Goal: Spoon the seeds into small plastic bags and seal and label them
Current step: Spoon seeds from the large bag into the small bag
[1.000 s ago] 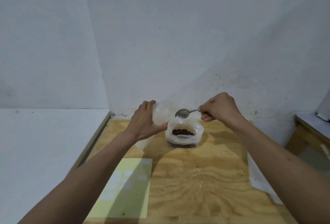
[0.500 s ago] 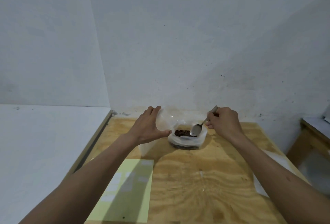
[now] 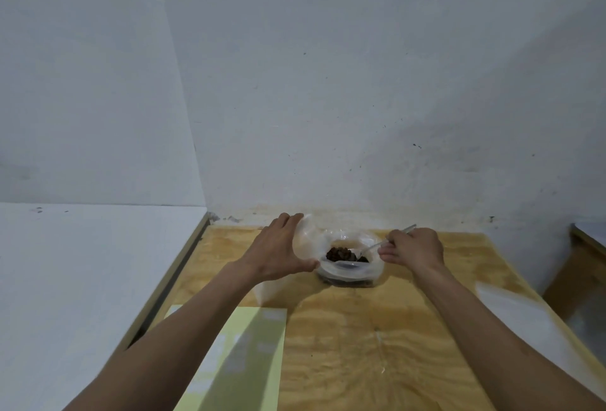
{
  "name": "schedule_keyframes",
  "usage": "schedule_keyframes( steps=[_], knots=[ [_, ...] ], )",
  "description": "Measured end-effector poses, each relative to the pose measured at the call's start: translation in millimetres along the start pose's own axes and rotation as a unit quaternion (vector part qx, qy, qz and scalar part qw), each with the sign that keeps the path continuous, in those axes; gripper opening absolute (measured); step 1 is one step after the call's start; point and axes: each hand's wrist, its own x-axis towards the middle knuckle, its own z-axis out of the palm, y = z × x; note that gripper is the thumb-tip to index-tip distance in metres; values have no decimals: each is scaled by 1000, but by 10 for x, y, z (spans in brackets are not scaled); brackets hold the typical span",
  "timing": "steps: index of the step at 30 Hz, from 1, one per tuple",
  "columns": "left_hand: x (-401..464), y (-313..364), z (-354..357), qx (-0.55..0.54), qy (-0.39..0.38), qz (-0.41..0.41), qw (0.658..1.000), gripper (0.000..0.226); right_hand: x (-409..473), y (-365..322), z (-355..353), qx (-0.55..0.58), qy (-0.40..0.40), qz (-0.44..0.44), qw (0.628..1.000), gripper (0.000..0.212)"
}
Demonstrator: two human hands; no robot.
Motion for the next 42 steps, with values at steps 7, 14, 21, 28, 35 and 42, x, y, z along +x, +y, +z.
schedule_keyframes(
  steps=[7, 14, 21, 28, 35, 42],
  knots=[
    [16, -60, -27, -47, 12, -19, 999, 101, 24, -24, -85, 10, 10, -14, 1000, 16],
    [-11, -44, -56, -116, 22, -30, 992, 99, 34, -116, -102, 116, -30, 44, 992, 12],
    [5, -43, -148, -166, 26, -46, 985, 95, -21, -613, 17, 142, -59, -15, 988, 13],
    [-7, -50, -203, -181, 13, -65, 981, 95, -337, -881, 299, 13, -93, -214, 972, 18],
    [-57, -69, -261, -193, -3, -84, 978, 79, -381, -846, 178, -73, -7, -336, 939, 23],
    [-27, 79, -182, -167, -79, -66, 981, 83, -302, -235, 15, -285, 79, -307, 904, 41]
  ],
)
